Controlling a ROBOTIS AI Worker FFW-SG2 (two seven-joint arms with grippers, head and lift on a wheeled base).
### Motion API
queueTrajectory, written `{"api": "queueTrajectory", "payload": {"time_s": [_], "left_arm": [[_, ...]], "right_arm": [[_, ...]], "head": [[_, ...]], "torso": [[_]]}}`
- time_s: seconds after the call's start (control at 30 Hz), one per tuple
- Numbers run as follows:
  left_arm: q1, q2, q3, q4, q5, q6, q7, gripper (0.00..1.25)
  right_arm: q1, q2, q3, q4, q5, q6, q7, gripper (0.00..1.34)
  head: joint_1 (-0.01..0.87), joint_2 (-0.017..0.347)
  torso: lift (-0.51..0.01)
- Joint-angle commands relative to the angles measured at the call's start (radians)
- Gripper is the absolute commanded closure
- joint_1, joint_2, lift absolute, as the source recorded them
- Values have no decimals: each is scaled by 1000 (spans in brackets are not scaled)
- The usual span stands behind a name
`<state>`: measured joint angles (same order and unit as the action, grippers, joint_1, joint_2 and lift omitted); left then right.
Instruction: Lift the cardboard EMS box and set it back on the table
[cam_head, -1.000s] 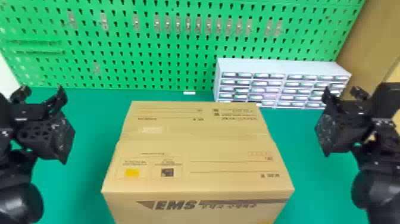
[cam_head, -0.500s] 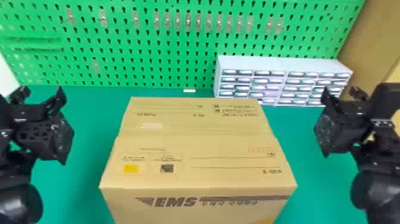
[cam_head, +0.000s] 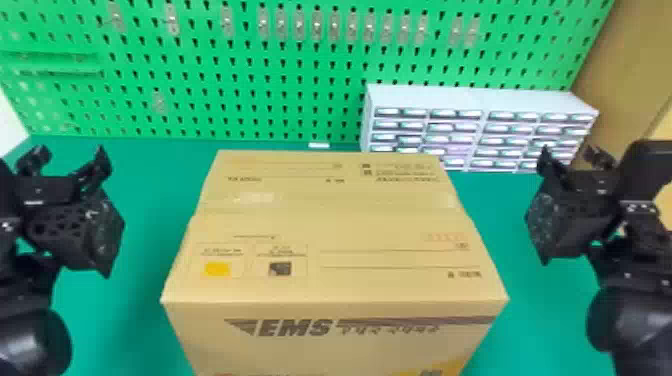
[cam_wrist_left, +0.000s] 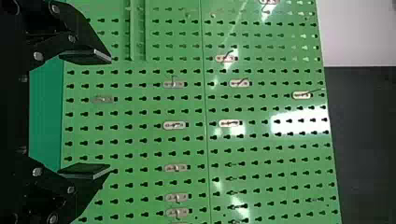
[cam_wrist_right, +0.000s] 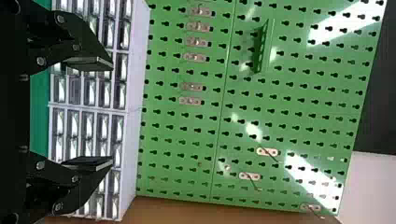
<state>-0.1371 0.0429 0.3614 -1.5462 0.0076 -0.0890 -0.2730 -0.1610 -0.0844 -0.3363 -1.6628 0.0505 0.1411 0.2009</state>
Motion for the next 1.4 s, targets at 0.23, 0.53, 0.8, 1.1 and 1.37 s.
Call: {"api": "queueTrajectory", "payload": {"time_s": [0.23, 0.53, 0.8, 1.1, 1.37], "left_arm": [[1, 0, -1, 0, 0, 0, 0, 432], [2, 0, -1, -2, 2, 0, 0, 429], [2, 0, 1, -2, 3, 0, 0, 429], [1, 0, 18, -2, 3, 0, 0, 432], [-1, 0, 33, 21, -9, -6, 0, 429]], "right_arm": [[-2, 0, 0, 0, 0, 0, 0, 538], [-3, 6, -1, 0, 9, 0, 0, 538], [-6, 8, -3, 0, 15, 2, 0, 538], [-6, 11, -4, 3, 20, 3, 0, 538], [1, 5, 3, 54, 2, -55, 0, 538]], "head": [[678, -14], [678, -14], [678, -14], [678, -14], [678, -14]], "torso": [[-70], [-88], [-91], [-91], [-91]]}}
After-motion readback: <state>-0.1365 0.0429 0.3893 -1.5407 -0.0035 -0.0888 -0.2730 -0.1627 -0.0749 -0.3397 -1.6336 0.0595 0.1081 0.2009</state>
